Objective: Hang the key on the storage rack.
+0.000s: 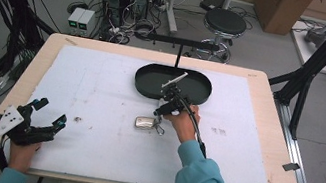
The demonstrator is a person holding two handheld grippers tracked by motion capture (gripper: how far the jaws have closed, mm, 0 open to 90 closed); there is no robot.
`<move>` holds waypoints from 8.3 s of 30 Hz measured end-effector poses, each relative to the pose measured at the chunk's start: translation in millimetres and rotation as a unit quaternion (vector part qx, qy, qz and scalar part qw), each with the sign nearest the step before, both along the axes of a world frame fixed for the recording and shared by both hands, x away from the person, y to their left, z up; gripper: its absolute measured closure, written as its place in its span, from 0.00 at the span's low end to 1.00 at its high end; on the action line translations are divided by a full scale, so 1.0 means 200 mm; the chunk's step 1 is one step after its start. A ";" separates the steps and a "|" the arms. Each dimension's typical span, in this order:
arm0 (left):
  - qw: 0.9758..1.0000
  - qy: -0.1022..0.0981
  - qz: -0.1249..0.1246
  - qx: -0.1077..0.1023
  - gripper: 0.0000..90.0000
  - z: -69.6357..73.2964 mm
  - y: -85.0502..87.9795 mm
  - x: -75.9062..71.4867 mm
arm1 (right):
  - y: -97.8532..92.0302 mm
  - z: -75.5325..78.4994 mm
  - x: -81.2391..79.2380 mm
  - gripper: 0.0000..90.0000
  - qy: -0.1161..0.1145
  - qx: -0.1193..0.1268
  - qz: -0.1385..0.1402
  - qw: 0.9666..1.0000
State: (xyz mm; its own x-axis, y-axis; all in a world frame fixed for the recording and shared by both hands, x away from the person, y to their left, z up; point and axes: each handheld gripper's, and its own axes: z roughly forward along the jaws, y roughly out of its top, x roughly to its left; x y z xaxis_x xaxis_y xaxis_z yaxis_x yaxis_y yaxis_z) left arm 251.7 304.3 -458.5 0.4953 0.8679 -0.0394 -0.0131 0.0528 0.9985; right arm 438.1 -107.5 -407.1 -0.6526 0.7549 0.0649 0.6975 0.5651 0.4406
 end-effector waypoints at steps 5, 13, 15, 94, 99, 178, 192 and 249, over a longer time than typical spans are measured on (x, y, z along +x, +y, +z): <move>1.000 0.002 0.001 -0.002 0.12 0.00 0.00 0.00 | 0.02 -0.01 0.00 0.45 0.013 -0.004 -0.006 1.000; 1.000 0.003 0.001 -0.002 0.12 0.00 0.00 0.00 | 0.03 -0.02 0.01 0.57 0.034 -0.003 -0.022 0.999; 1.000 0.003 0.001 -0.002 0.12 0.00 0.00 0.00 | 0.04 -0.02 0.00 0.59 0.037 -0.005 -0.024 0.999; 1.000 0.001 0.001 -0.004 0.12 0.00 0.00 0.00 | -0.20 0.32 -0.08 0.91 -0.229 0.150 -0.055 0.960; 1.000 0.001 0.001 -0.003 0.12 0.00 0.00 0.00 | -0.24 0.34 -0.08 0.91 -0.243 0.175 -0.071 0.952; 1.000 0.001 0.002 -0.008 0.12 0.00 0.01 0.00 | -0.29 0.30 0.31 0.91 -0.270 0.110 -0.167 0.942; 1.000 0.000 0.002 -0.009 0.12 0.00 0.01 0.00 | -0.30 0.26 0.36 0.91 -0.252 0.134 -0.168 0.943; 1.000 -0.010 0.002 0.003 0.12 0.00 0.00 -0.01 | -1.08 -0.24 -0.75 0.01 -0.400 0.340 -0.001 0.851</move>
State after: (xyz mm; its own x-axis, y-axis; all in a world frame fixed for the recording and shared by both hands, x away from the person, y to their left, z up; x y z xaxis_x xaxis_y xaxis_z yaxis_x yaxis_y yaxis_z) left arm 249.5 303.6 -459.0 0.4925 0.8700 -0.0250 -0.0329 0.0473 0.9983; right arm 287.3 -322.5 -455.5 -0.6914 0.7221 0.0223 0.0207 -0.0111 0.9997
